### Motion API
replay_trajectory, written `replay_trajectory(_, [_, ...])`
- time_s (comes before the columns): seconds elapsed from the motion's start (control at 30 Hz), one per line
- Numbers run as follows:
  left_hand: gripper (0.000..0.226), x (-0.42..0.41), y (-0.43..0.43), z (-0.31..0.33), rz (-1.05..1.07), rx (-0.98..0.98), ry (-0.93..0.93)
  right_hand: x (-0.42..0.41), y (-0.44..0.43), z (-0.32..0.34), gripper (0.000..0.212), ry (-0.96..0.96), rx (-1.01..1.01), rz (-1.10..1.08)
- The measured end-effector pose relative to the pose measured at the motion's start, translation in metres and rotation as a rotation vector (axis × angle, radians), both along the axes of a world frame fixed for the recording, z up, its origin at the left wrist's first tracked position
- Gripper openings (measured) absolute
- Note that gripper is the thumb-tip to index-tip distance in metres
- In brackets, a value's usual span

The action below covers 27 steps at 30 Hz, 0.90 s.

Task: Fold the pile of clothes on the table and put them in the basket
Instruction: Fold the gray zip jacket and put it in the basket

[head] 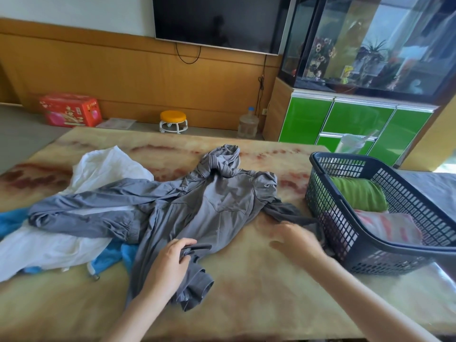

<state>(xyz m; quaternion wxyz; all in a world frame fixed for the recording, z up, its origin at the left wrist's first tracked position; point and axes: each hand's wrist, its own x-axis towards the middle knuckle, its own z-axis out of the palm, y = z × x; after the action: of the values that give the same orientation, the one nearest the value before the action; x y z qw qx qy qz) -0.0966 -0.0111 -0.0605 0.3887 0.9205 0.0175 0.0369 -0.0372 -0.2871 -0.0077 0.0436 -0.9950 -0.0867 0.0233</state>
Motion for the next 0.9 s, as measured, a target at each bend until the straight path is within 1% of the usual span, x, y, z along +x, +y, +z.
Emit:
replay_trajectory(0.07, [0.034,-0.005,0.001,0.0,0.038,0.02,-0.051,-0.002,0.032,-0.019,0.033,0.155,0.397,-0.128])
replay_trajectory(0.1, [0.035,-0.007,0.003,0.0,0.07,0.049,-0.097,-0.002,0.048,-0.029,0.037,0.218,0.569,-0.186])
replay_trajectory(0.13, [0.035,-0.009,0.006,-0.001,0.103,0.081,-0.143,-0.001,0.061,-0.039,0.041,0.248,0.696,-0.236])
replay_trajectory(0.2, [0.03,-0.013,0.013,0.0,0.159,0.103,-0.188,0.002,0.085,-0.055,0.047,0.28,0.833,-0.319])
replay_trajectory(0.23, [0.027,-0.015,0.017,0.001,0.181,0.089,-0.17,0.003,0.095,-0.06,0.048,0.284,0.884,-0.355])
replay_trajectory(0.27, [0.023,-0.017,0.02,0.002,0.198,0.066,-0.127,0.004,0.104,-0.063,0.045,0.281,0.938,-0.39])
replay_trajectory(0.3, [0.02,-0.018,0.023,0.002,0.212,0.044,-0.075,0.003,0.112,-0.065,0.038,0.277,1.013,-0.417])
replay_trajectory(0.37, [0.018,-0.018,0.028,0.0,0.23,0.014,-0.005,0.002,0.125,-0.064,0.011,0.279,1.226,-0.427])
replay_trajectory(0.4, [0.021,-0.018,0.03,-0.001,0.234,-0.006,0.003,0.001,0.13,-0.061,0.008,0.3,1.343,-0.413])
replay_trajectory(0.47, [0.03,-0.019,0.033,0.001,0.237,-0.055,0.007,0.0,0.137,-0.055,0.014,0.34,1.502,-0.394])
replay_trajectory(0.57, [0.031,-0.021,0.034,0.003,0.221,-0.112,0.069,0.001,0.137,-0.05,0.027,0.347,1.575,-0.41])
replay_trajectory(0.63, [0.028,-0.023,0.034,0.004,0.216,-0.18,0.092,0.0,0.132,-0.044,0.03,0.359,1.645,-0.411])
replay_trajectory(0.7, [0.024,-0.027,0.032,0.007,0.207,-0.234,0.071,-0.002,0.123,-0.037,0.028,0.303,1.634,-0.405])
replay_trajectory(0.77, [0.02,-0.032,0.025,0.012,0.159,-0.237,0.04,-0.008,0.108,-0.031,0.025,0.175,1.471,-0.364])
replay_trajectory(0.83, [0.021,-0.038,0.011,0.017,0.089,-0.235,0.034,-0.015,0.087,-0.023,0.023,0.041,1.202,-0.304])
replay_trajectory(0.9, [0.028,-0.041,-0.007,0.015,0.018,-0.245,0.032,-0.018,0.061,-0.013,0.019,-0.104,0.956,-0.268])
